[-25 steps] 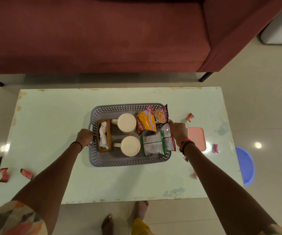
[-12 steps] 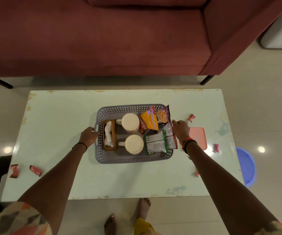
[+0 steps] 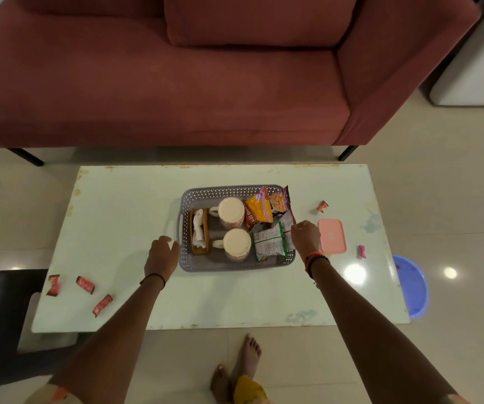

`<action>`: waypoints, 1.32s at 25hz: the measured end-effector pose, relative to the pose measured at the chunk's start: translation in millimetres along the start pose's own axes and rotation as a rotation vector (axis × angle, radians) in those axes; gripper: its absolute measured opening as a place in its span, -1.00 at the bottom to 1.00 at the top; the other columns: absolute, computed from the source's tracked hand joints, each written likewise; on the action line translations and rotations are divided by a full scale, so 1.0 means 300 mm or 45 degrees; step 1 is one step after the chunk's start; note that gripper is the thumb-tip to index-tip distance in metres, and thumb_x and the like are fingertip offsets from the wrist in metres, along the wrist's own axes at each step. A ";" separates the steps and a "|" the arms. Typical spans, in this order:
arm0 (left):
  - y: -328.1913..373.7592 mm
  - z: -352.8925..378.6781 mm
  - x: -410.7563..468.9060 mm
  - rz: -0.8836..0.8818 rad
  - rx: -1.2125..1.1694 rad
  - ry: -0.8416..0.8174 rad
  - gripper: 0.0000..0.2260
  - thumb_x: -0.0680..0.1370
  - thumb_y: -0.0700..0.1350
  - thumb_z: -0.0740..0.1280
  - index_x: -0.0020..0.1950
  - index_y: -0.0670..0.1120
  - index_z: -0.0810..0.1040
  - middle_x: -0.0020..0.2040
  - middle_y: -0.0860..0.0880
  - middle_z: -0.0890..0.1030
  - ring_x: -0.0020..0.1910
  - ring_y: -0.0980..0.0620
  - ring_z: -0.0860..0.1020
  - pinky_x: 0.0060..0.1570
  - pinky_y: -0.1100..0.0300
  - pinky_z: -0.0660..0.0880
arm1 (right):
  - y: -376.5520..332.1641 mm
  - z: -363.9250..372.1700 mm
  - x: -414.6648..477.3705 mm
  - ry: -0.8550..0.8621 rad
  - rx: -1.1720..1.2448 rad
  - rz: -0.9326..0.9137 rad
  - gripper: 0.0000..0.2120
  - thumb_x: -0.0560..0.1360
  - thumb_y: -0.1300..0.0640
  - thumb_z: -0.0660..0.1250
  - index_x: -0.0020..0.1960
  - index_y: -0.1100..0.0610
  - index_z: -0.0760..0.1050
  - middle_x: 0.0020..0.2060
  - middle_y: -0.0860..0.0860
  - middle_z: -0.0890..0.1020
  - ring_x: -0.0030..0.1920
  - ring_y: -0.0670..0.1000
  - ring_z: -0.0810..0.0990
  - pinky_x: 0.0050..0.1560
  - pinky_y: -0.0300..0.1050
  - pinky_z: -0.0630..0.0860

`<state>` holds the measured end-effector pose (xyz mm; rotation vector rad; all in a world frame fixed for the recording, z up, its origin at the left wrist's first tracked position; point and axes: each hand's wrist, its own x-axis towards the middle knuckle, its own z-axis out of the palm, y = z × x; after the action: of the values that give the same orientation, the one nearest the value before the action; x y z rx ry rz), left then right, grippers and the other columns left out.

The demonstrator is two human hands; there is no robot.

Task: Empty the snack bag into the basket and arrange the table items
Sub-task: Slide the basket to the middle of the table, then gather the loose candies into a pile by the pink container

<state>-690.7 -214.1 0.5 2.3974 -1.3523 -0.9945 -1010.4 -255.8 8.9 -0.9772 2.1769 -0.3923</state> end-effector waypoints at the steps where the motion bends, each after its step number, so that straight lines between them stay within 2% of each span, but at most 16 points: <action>1: -0.004 -0.002 -0.031 0.033 0.010 0.006 -0.66 0.60 -0.08 0.19 0.29 -0.24 0.42 0.27 -0.26 0.48 0.26 -0.23 0.45 0.22 -0.05 0.40 | 0.008 -0.003 -0.030 -0.015 -0.004 -0.006 -0.73 0.53 0.23 0.17 0.10 0.36 0.53 0.08 0.27 0.61 0.15 0.25 0.54 0.16 0.00 0.46; 3: -0.006 0.003 -0.085 0.090 0.014 0.030 -0.69 0.60 -0.09 0.19 0.27 -0.23 0.43 0.24 -0.24 0.48 0.23 -0.23 0.47 0.18 -0.05 0.41 | 0.028 -0.008 -0.079 0.009 -0.027 -0.024 -0.73 0.53 0.25 0.18 0.11 0.38 0.54 0.10 0.28 0.61 0.16 0.25 0.54 0.16 -0.01 0.46; 9: 0.055 0.085 -0.219 0.350 -0.010 0.007 -0.77 0.61 -0.13 0.16 0.14 -0.22 0.51 0.12 -0.21 0.53 0.14 -0.19 0.50 0.09 -0.04 0.48 | 0.181 -0.047 -0.175 0.115 0.118 0.153 -0.76 0.49 0.30 0.19 0.07 0.33 0.57 0.07 0.27 0.63 0.13 0.26 0.57 0.04 -0.10 0.46; 12: 0.150 0.157 -0.265 0.541 -0.078 -0.024 -0.80 0.60 -0.16 0.17 0.11 -0.22 0.52 0.10 -0.20 0.56 0.08 -0.16 0.55 0.03 0.00 0.51 | 0.273 -0.080 -0.169 0.149 0.162 0.210 -0.80 0.48 0.28 0.22 0.02 0.28 0.57 0.06 0.24 0.64 0.13 0.24 0.57 0.15 -0.03 0.49; 14: 0.232 0.220 -0.290 0.658 -0.077 -0.084 -0.79 0.61 -0.16 0.17 0.13 -0.21 0.51 0.12 -0.18 0.56 0.08 -0.13 0.56 0.04 -0.01 0.52 | 0.329 -0.111 -0.145 0.170 0.197 0.232 -0.82 0.46 0.33 0.22 -0.01 0.35 0.55 0.01 0.27 0.65 0.08 0.25 0.59 0.09 0.03 0.52; 18: 0.409 0.383 -0.323 0.815 -0.016 -0.237 -0.78 0.62 -0.14 0.15 0.13 -0.19 0.51 0.12 -0.16 0.54 0.09 -0.11 0.54 0.06 0.01 0.48 | 0.417 -0.190 -0.071 0.177 0.295 0.282 -0.83 0.45 0.38 0.22 -0.01 0.36 0.53 -0.02 0.25 0.64 0.03 0.21 0.60 -0.12 -0.14 0.46; 21: 0.534 0.525 -0.321 0.908 0.054 -0.305 -0.79 0.61 -0.17 0.15 0.11 -0.22 0.51 0.11 -0.18 0.53 0.10 -0.12 0.54 0.09 0.10 0.44 | 0.467 -0.238 0.015 0.155 0.294 0.277 -0.82 0.45 0.39 0.22 0.00 0.33 0.54 0.00 0.23 0.65 0.06 0.20 0.59 -0.07 -0.14 0.45; 23: 0.606 0.619 -0.312 0.943 0.092 -0.336 -0.80 0.61 -0.19 0.15 0.12 -0.22 0.51 0.12 -0.17 0.53 0.11 -0.12 0.54 0.08 0.08 0.45 | 0.500 -0.257 0.079 0.135 0.273 0.261 -0.83 0.45 0.39 0.23 0.00 0.32 0.54 0.01 0.25 0.64 0.05 0.21 0.60 -0.11 -0.17 0.42; 26: 0.694 0.750 -0.277 0.984 0.183 -0.370 -0.79 0.60 -0.23 0.14 0.16 -0.20 0.51 0.15 -0.16 0.52 0.14 -0.09 0.52 0.12 0.10 0.45 | 0.537 -0.259 0.191 0.112 0.282 0.250 -0.86 0.46 0.38 0.26 -0.03 0.32 0.55 0.15 0.27 0.60 0.12 0.21 0.59 -0.07 -0.20 0.41; 27: 0.717 0.783 -0.258 0.989 0.221 -0.383 -0.77 0.60 -0.25 0.13 0.19 -0.20 0.50 0.19 -0.15 0.50 0.18 -0.08 0.51 0.16 0.11 0.44 | 0.536 -0.258 0.223 0.086 0.299 0.275 -0.92 0.46 0.36 0.28 -0.08 0.31 0.55 0.11 0.28 0.61 0.09 0.20 0.59 0.01 -0.16 0.45; 28: 0.739 0.813 -0.237 0.992 0.263 -0.401 -0.74 0.60 -0.28 0.11 0.23 -0.19 0.48 0.25 -0.13 0.48 0.24 -0.07 0.49 0.20 0.11 0.43 | 0.541 -0.254 0.258 0.032 0.327 0.299 -0.96 0.46 0.32 0.33 -0.15 0.30 0.52 -0.03 0.28 0.63 -0.03 0.19 0.61 0.09 -0.09 0.49; 29: 0.760 0.837 -0.212 0.998 0.309 -0.422 -0.70 0.59 -0.29 0.10 0.29 -0.18 0.45 0.32 -0.12 0.45 0.30 -0.05 0.45 0.26 0.12 0.41 | 0.538 -0.248 0.280 -0.059 0.397 0.377 -0.88 0.46 0.28 0.38 -0.21 0.27 0.48 -0.20 0.24 0.61 -0.19 0.16 0.59 0.12 0.00 0.53; 30: 0.782 0.861 -0.185 1.007 0.374 -0.442 -0.66 0.59 -0.31 0.08 0.35 -0.18 0.40 0.39 -0.12 0.39 0.37 -0.05 0.39 0.32 0.14 0.36 | 0.538 -0.237 0.297 -0.169 0.498 0.473 -0.82 0.44 0.25 0.42 -0.23 0.27 0.43 -0.29 0.20 0.57 -0.32 0.14 0.54 0.07 0.06 0.56; 32: 0.827 0.904 -0.125 1.027 0.549 -0.448 -0.57 0.59 -0.32 0.07 0.47 -0.17 0.24 0.50 -0.12 0.25 0.48 -0.04 0.26 0.44 0.17 0.23 | 0.535 -0.212 0.313 -0.336 0.655 0.622 -0.78 0.42 0.23 0.46 -0.14 0.33 0.46 -0.27 0.21 0.55 -0.39 0.08 0.51 -0.07 0.01 0.60; 33: 0.845 0.918 -0.099 1.027 0.618 -0.440 -0.54 0.60 -0.31 0.07 0.50 -0.17 0.17 0.52 -0.13 0.20 0.50 -0.04 0.21 0.46 0.16 0.19 | 0.533 -0.200 0.318 -0.349 0.675 0.639 -0.77 0.42 0.24 0.46 -0.06 0.36 0.50 -0.23 0.22 0.56 -0.38 0.07 0.52 -0.10 -0.03 0.61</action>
<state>-1051.2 -293.0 -69.3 1.6310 -2.6262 -0.9129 -1181.8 -220.7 -78.4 -0.1696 1.8382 -0.5175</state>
